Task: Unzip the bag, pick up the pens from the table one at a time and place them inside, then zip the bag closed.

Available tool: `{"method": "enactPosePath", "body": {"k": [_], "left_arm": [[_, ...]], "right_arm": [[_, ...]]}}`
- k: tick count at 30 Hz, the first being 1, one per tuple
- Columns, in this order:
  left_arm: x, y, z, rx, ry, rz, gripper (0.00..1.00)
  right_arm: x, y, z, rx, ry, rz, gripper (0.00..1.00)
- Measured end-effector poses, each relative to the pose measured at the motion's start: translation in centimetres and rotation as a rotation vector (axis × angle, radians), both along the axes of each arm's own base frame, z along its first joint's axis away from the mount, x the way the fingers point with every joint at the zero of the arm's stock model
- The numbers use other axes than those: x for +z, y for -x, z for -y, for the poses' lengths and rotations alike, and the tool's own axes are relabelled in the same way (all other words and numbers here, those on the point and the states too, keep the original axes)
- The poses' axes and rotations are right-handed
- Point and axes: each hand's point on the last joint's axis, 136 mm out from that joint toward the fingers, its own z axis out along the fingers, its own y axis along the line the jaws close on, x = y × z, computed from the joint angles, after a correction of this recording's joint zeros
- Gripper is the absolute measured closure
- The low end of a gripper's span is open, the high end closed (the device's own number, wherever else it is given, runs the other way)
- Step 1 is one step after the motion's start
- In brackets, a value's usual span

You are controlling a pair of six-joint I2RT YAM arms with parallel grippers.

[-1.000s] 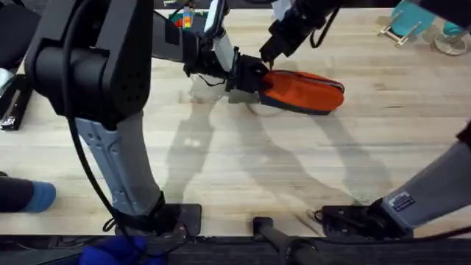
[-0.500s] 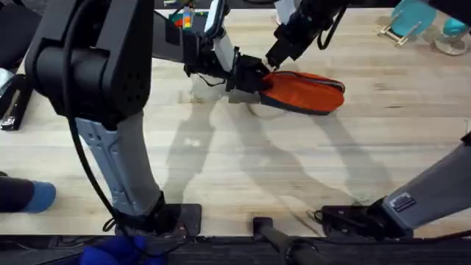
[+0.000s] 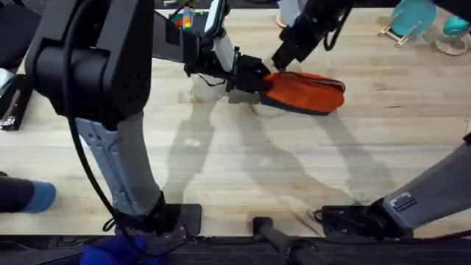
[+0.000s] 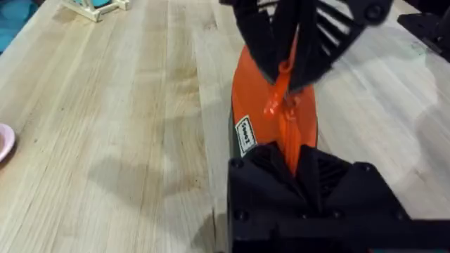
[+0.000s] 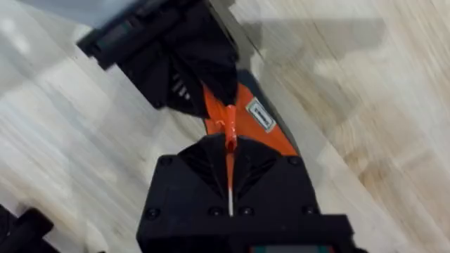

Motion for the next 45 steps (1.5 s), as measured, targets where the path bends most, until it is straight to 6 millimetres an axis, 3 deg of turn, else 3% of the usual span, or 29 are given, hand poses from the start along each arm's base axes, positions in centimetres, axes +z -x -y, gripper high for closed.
{"method": "enactPosePath", "body": {"k": [7,45], "left_arm": [[0.0,0.0,0.0,0.000,0.001,0.000,0.958],[0.0,-0.1,-0.1,0.002,0.002,-0.001,0.958]], "right_arm": [[0.8,0.4,2.0,-0.042,0.011,-0.017,0.968],[0.4,1.2,8.7,-0.237,0.027,-0.147,0.968]]}}
